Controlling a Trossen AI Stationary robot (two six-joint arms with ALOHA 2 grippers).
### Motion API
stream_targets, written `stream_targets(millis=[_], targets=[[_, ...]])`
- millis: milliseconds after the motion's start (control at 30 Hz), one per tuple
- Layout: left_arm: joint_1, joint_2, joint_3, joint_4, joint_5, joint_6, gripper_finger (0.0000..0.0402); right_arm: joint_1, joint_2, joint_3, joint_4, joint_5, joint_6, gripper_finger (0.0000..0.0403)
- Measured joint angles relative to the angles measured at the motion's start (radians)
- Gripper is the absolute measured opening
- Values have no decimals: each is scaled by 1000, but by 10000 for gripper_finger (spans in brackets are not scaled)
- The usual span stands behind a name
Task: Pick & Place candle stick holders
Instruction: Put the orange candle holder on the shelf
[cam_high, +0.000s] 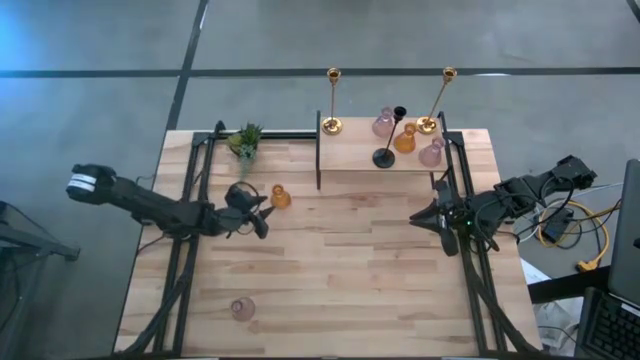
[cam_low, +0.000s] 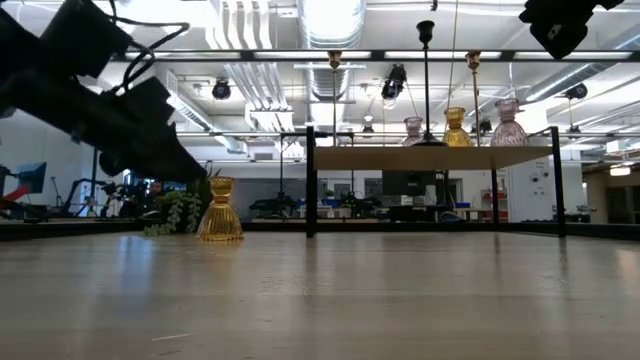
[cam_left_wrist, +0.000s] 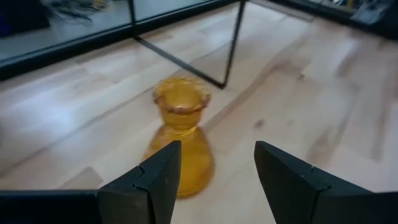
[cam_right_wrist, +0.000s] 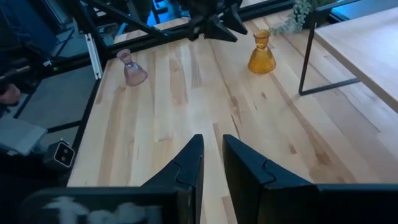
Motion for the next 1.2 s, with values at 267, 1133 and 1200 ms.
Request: stream_targets(millis=[267, 1133, 1200], targets=[[1, 172, 9, 77, -137, 93, 208, 0, 0, 0, 1, 0, -3, 48], [127, 495, 74, 416, -100, 142, 209, 0, 0, -1, 1, -2, -18, 48], [138, 509, 85, 416, -100, 155, 209, 0, 0, -1, 1, -2, -18, 48]])
